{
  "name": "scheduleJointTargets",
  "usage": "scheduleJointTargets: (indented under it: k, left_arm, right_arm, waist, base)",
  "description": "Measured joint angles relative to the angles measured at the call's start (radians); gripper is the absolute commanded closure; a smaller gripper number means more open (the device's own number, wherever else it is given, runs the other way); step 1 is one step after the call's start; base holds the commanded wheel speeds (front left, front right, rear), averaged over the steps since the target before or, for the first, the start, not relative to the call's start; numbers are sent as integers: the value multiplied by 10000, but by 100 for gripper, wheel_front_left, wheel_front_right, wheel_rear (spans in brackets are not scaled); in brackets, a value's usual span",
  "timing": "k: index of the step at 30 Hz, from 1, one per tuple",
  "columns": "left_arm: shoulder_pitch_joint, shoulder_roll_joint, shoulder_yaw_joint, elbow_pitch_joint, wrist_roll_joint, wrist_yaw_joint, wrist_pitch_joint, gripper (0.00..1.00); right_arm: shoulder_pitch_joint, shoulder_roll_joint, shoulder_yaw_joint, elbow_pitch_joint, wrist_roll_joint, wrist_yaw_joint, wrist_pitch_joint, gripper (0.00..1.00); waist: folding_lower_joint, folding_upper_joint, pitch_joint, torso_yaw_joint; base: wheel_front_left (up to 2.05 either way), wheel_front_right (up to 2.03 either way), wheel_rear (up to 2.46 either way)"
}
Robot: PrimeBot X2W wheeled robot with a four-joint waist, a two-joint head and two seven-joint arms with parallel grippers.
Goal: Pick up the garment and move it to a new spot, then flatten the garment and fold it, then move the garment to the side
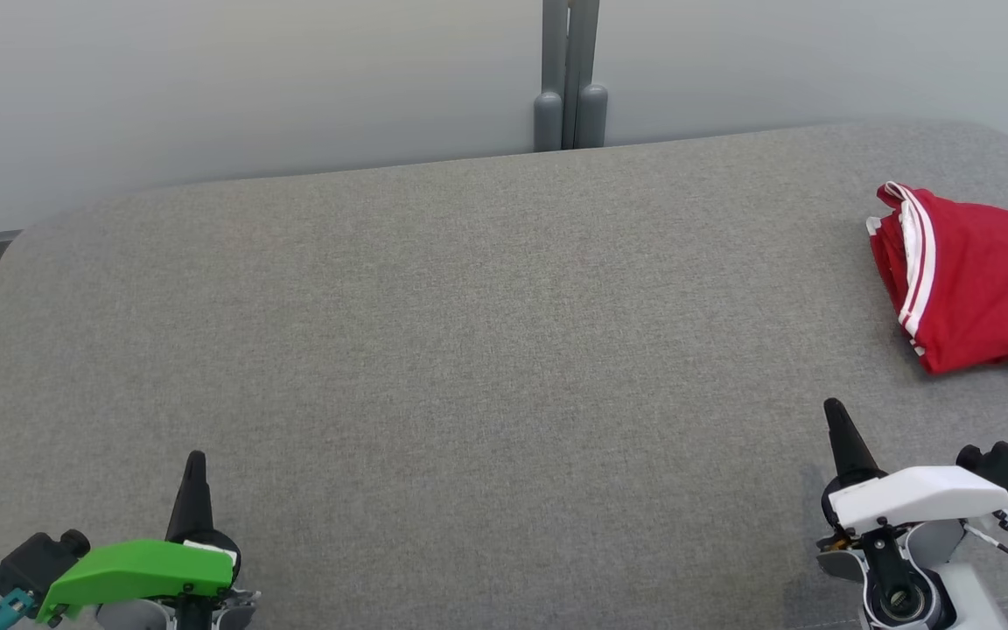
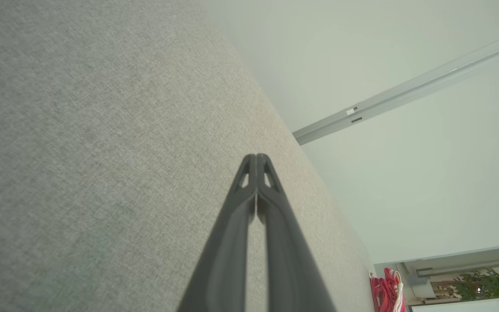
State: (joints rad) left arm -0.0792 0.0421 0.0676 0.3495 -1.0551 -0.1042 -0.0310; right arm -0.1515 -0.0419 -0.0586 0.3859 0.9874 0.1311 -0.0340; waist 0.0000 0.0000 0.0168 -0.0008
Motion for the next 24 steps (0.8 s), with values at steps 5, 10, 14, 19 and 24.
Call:
scheduleJointTargets:
  k: [5,10,14,19,24]
  left_arm:
    - [-30,2,40,-102,-479,-13,123,100]
    - [-37,6,86,-190,-976,-23,251,100]
    - [-46,8,127,-251,-1384,-56,360,100]
    - [-63,10,173,-332,-1879,-79,481,100]
    - [-134,12,215,-420,-2251,-98,602,100]
  right_arm:
    - [30,-6,-54,-115,591,0,153,100]
    - [39,-12,-105,-244,1156,-2,272,100]
    - [46,-15,-144,-334,1588,-6,380,100]
    - [68,-17,-180,-441,2098,-6,502,100]
    - [85,-21,-222,-545,2587,-6,608,100]
  waist:
    - [0,0,-10,1]
    - [0,0,-20,1]
    - [0,0,-28,2]
    - [0,0,-38,3]
    - [0,0,-49,3]
  base:
    - [0,0,0]
    - [0,0,0]
    - [0,0,0]
    - [0,0,0]
    - [0,0,0]
